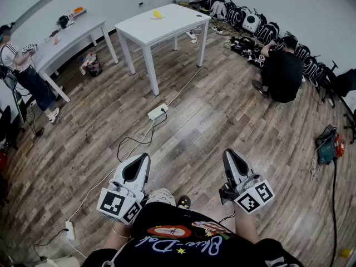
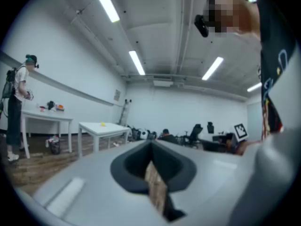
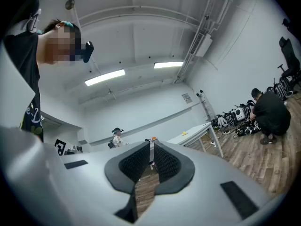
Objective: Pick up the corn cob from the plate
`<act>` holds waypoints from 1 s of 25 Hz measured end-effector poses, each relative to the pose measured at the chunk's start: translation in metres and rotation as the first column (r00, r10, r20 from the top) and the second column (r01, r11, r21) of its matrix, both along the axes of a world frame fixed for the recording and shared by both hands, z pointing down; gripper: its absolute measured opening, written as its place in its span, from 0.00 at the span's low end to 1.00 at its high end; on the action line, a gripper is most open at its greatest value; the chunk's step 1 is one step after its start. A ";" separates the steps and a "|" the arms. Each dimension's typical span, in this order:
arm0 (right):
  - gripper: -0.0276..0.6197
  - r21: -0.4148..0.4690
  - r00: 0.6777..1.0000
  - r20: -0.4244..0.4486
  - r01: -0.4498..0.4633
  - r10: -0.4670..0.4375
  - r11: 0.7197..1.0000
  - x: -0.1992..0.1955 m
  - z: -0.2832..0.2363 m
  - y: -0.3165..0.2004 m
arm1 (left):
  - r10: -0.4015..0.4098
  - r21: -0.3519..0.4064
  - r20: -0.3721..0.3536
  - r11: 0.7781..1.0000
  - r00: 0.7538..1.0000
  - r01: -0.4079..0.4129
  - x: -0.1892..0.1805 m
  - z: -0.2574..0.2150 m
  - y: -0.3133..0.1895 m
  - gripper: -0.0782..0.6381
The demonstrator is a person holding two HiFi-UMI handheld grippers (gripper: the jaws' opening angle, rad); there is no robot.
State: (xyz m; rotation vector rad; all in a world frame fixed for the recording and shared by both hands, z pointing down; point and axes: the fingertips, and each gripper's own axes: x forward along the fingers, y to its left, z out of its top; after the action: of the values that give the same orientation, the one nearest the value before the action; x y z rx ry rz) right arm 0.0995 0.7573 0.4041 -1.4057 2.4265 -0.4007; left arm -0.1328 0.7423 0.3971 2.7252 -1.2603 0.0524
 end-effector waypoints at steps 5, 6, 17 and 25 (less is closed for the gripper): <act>0.07 0.046 1.000 -0.018 -0.004 0.005 0.999 0.016 -0.007 -0.033 | -0.054 -0.006 0.004 0.999 0.999 0.054 -0.003 0.006 -0.036 0.09; 0.07 0.047 1.000 -0.022 -0.005 0.006 0.999 0.019 -0.007 -0.039 | -0.056 0.001 0.001 0.998 0.998 0.056 0.000 0.005 -0.044 0.09; 0.07 0.035 0.999 -0.020 0.033 -0.032 0.999 0.015 -0.012 -0.182 | -0.019 0.000 -0.050 1.000 0.999 0.019 0.029 0.011 -0.186 0.09; 0.07 0.014 0.998 -0.051 0.021 -0.021 1.000 0.011 -0.021 -0.339 | -0.016 0.033 -0.045 0.999 0.999 0.017 0.014 -0.006 -0.339 0.09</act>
State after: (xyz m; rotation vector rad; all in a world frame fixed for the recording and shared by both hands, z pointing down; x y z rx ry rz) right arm 0.1109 0.4180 0.3827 -1.4017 2.4814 -0.3557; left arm -0.1190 0.4036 0.3908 2.7273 -1.2826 -0.0318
